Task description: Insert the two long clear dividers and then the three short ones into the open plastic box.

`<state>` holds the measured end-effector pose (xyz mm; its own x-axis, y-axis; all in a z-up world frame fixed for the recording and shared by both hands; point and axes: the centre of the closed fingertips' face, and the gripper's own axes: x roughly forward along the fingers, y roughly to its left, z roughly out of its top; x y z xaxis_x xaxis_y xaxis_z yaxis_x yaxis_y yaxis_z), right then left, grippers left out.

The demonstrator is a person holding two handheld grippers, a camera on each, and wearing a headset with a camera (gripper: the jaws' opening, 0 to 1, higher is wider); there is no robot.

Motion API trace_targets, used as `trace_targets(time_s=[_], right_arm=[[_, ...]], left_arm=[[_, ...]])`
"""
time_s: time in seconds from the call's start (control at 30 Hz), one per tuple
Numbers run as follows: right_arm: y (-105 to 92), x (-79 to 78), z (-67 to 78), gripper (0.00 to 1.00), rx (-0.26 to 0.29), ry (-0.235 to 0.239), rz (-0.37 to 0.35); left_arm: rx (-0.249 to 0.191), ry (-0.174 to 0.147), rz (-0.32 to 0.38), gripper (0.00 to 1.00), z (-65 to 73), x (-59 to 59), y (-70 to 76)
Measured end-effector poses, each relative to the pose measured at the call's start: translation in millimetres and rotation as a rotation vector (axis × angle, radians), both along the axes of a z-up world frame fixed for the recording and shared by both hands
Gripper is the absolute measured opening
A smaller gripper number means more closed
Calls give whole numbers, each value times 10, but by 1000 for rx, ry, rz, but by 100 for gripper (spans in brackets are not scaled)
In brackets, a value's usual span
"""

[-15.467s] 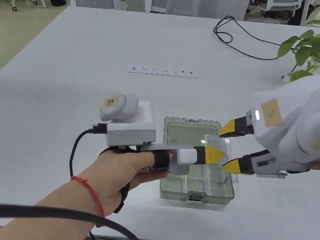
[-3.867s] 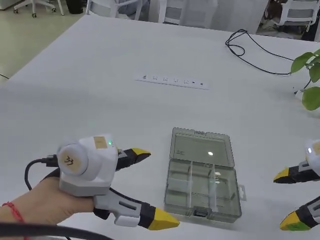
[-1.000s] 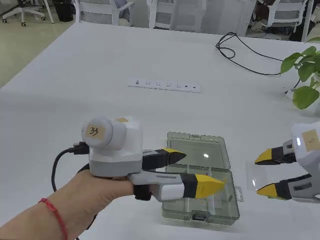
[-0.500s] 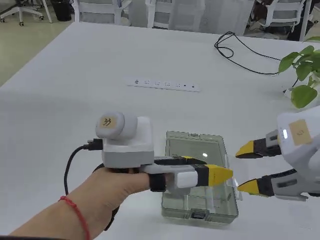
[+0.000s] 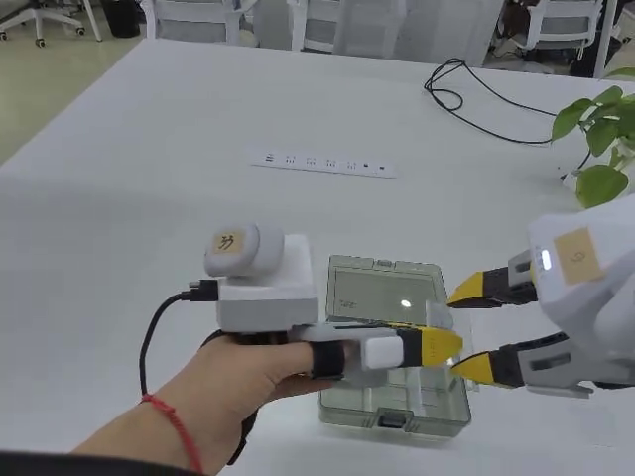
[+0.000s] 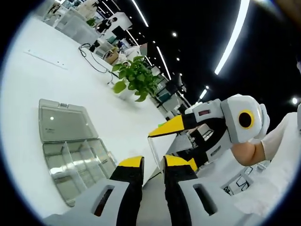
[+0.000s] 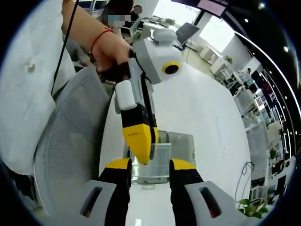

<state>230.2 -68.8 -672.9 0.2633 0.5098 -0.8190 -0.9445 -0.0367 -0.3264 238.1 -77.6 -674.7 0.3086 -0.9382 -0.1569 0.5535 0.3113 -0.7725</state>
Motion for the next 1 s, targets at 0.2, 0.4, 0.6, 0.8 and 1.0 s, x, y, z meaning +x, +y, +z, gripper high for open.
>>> trace_targets(time_s=[0.2,0.4,0.6,0.8,1.0], right_arm=[[5,-11,-8,33,-10,-6,3],[8,-19,-15,33,-19,-11,6],[4,-25,-26,33,-26,-15,7],[14,-20,-16,33,-21,-18,8],[49,-7,18,34,-2,-13,2]], left_arm=[[-7,11,-6,6,0,-16,-8],[-20,27,-9,0,-4,-38,-22],[-34,58,-3,0,-12,-44,-31],[-38,64,6,0,-5,-40,-20],[-18,37,7,0,-28,-25,15]])
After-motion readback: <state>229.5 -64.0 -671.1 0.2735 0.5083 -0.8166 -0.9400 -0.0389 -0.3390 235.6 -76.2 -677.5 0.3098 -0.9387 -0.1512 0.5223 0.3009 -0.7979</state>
